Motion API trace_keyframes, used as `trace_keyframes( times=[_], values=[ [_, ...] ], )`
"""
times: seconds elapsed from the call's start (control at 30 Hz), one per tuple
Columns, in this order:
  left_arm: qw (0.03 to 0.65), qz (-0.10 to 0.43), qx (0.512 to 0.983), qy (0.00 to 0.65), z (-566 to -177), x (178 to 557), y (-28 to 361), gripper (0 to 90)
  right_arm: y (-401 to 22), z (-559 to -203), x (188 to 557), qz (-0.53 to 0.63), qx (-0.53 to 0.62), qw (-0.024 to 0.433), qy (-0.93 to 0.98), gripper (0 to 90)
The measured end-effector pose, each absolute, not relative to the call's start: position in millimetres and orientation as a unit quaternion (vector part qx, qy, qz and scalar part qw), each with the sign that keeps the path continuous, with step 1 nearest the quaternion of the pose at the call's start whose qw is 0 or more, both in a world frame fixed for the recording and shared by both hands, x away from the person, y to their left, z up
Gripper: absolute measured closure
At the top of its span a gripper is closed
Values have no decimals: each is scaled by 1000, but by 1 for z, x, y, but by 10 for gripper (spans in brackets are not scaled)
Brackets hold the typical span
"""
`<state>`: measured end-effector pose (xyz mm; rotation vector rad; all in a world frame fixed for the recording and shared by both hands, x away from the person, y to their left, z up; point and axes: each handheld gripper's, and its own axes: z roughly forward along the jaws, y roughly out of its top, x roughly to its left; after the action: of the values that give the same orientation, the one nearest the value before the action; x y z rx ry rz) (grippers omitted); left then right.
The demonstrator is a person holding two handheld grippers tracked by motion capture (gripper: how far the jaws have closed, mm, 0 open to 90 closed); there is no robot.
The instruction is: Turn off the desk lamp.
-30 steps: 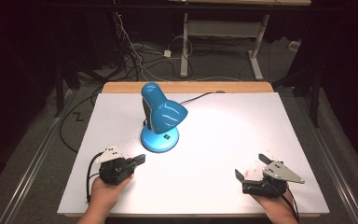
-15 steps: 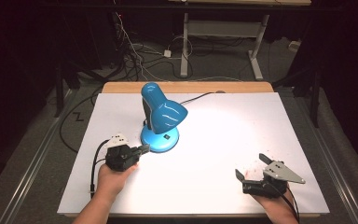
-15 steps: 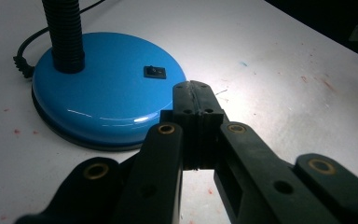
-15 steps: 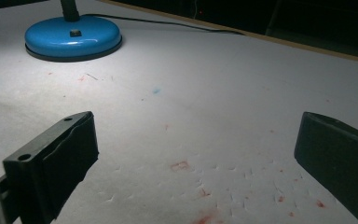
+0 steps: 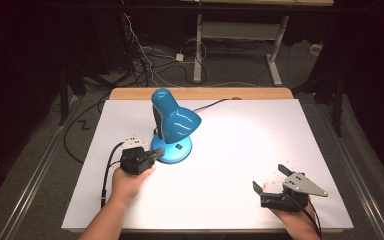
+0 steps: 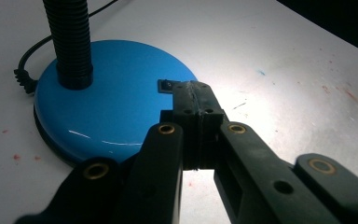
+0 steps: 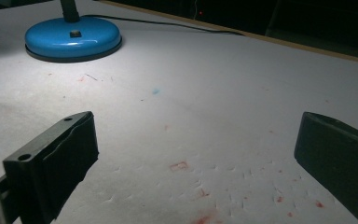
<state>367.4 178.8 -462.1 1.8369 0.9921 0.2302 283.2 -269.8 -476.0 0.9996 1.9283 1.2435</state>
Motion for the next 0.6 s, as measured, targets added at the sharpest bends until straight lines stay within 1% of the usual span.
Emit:
trace_keyframes(
  times=[0.17, 0.27, 0.6],
  values=[
    [493, 94, 757, 418, -464, 379, 176, 880, -270, -476, 283, 471, 379, 315, 732, 3],
    [500, 83, 751, 424, -465, 386, 172, 880, -270, -476, 283, 473, 382, 314, 730, 3],
    [494, 82, 758, 419, -467, 398, 165, 880, -272, -476, 283, 475, 381, 316, 728, 3]
  ],
)
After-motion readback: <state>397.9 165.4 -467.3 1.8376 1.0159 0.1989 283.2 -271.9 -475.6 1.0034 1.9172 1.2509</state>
